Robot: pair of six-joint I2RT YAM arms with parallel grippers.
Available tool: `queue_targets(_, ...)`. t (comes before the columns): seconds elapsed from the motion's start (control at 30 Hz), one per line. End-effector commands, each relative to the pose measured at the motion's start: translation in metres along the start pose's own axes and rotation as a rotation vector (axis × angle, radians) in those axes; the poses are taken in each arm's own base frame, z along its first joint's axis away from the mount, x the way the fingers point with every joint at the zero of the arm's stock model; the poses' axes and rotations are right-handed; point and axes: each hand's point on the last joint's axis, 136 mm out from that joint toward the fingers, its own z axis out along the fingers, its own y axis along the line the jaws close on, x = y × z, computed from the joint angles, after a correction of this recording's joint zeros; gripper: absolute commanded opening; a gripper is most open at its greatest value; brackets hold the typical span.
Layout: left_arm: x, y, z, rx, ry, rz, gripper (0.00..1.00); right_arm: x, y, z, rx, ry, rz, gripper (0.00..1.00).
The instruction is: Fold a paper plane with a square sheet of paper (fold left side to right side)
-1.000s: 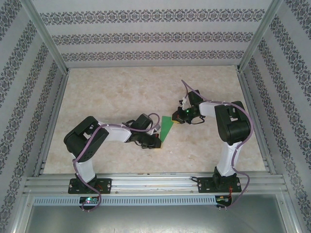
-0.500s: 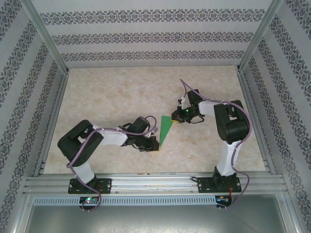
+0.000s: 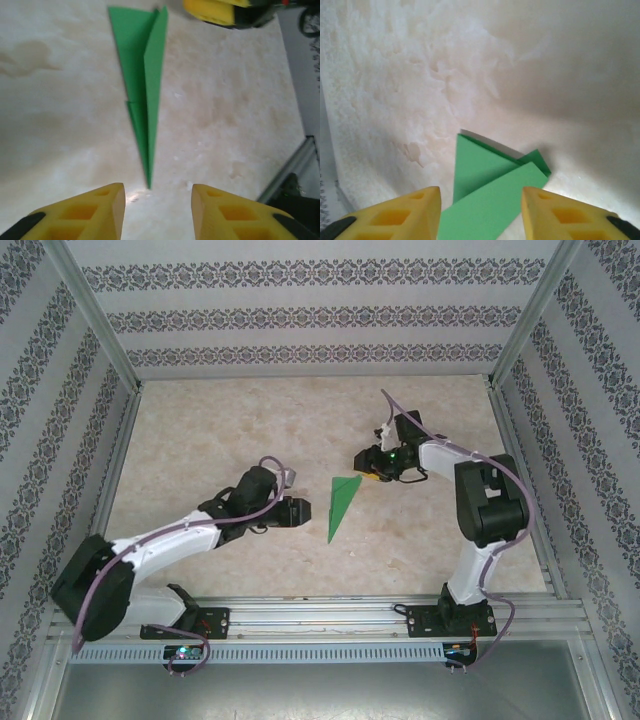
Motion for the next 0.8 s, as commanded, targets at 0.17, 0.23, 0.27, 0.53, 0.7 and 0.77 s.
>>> queue_targets(0.17, -0.027, 0.062, -0.056, -0.296, -0.289, 0.048, 0.72, 0.027, -0.01, -0.032, 0.309, -0.061, -0.085, 0.78)
queue_targets(0.23, -0.027, 0.07, -0.063, -0.321, -0.318, 0.054, 0.79, 0.033, -0.012, -0.041, 0.376, -0.081, -0.086, 0.85)
queue_targets(0.27, -0.027, 0.073, -0.064, -0.329, -0.321, 0.055, 0.82, 0.037, -0.014, -0.044, 0.408, -0.085, -0.089, 0.87)
queue_targets(0.53, -0.017, 0.083, -0.061, -0.323, -0.291, 0.049, 1.0, 0.058, -0.007, -0.073, 0.59, -0.142, -0.06, 0.93)
queue_targets(0.7, -0.012, 0.085, -0.055, -0.273, -0.273, 0.017, 1.0, 0.066, -0.007, -0.094, 0.757, -0.174, -0.012, 0.98)
queue_targets(0.77, -0.01, 0.087, -0.053, -0.266, -0.262, 0.0, 1.0, 0.068, 0.001, -0.093, 0.774, -0.173, -0.013, 0.98)
